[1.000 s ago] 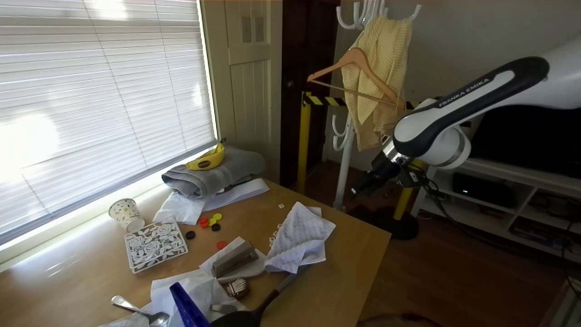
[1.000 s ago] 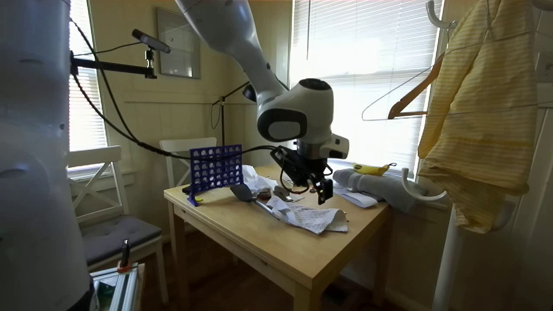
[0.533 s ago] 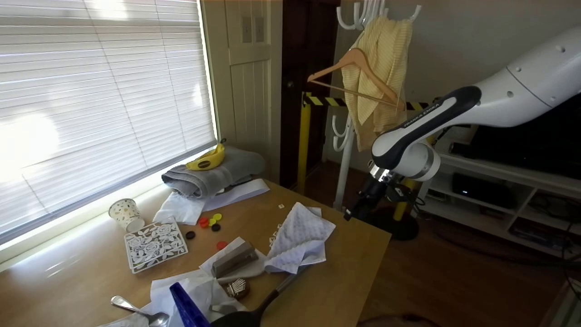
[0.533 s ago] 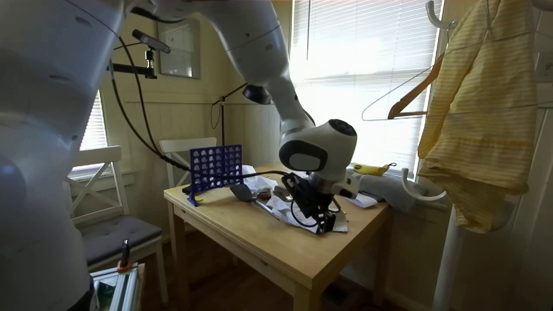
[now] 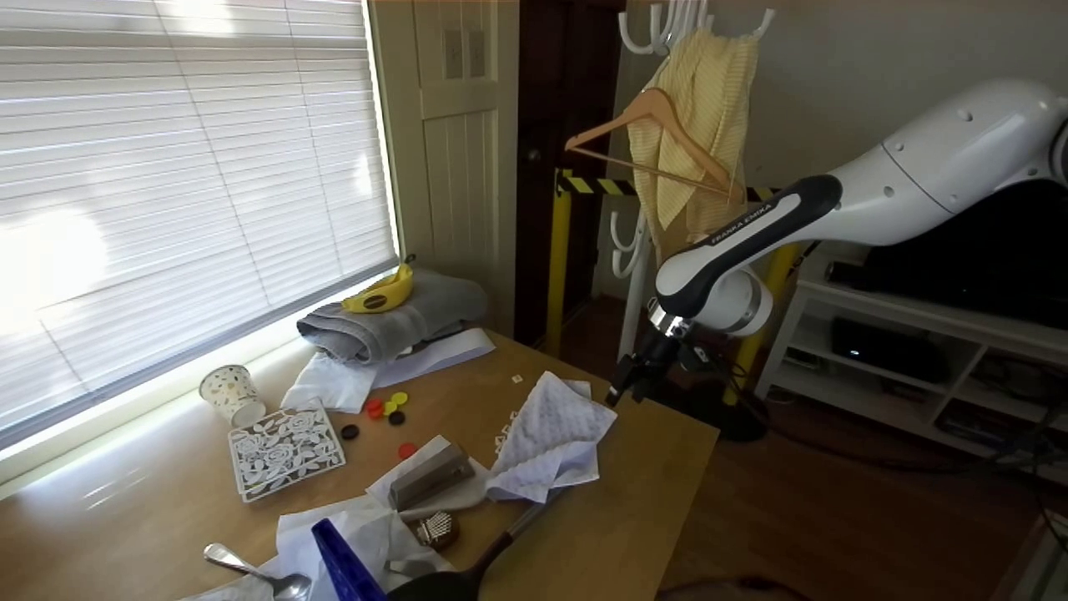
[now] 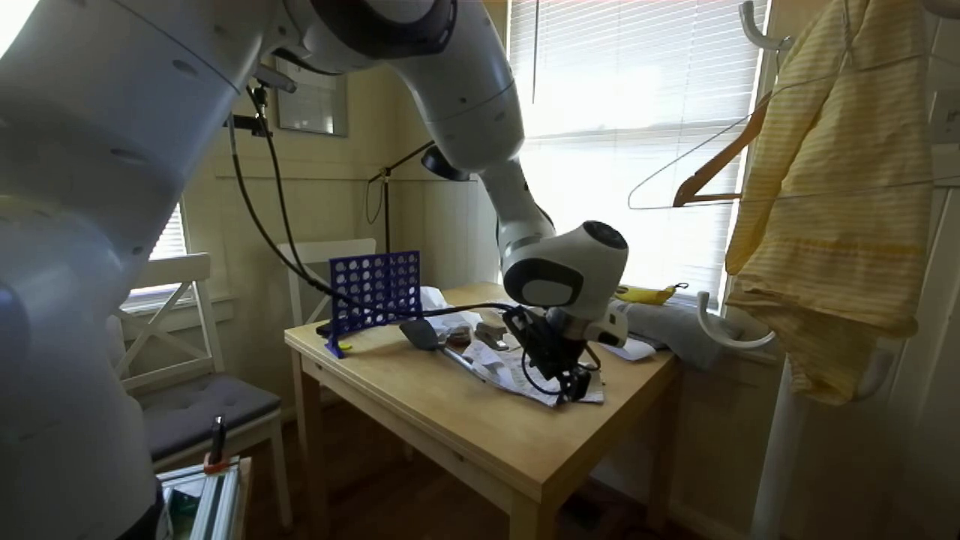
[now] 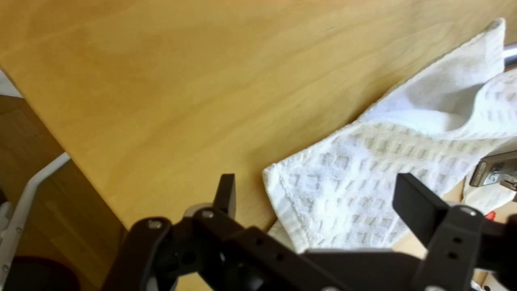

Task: Hang the towel on the rack

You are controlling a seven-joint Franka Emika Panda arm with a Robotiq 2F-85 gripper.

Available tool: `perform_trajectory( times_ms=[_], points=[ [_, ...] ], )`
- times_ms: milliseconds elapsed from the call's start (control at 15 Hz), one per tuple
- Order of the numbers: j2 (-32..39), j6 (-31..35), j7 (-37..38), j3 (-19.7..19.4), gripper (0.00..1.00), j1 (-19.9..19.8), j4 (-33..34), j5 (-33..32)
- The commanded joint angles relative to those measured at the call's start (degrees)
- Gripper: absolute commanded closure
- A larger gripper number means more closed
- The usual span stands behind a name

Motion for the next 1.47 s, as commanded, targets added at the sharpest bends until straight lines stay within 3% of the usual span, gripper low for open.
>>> perform_trajectory(
  times_ms=[0,200,267,733,1400],
  points=[
    [3.4,-0.41,3.07,1.95,0.0,-1.35,4.02,-4.19],
    [4.27,-2.05,4.5,2.4,0.0,-1.9,5.21,-6.54],
    [2.85,0.31,3.62,3.38,0.0,-2.49,2.93,-5.83],
    [4.83,0.94,2.5,6.48,0.0,-5.23,4.46,-5.42],
    [7.58,2.17,4.23,6.49,0.0,-5.06,6.18,-7.03]
  ],
)
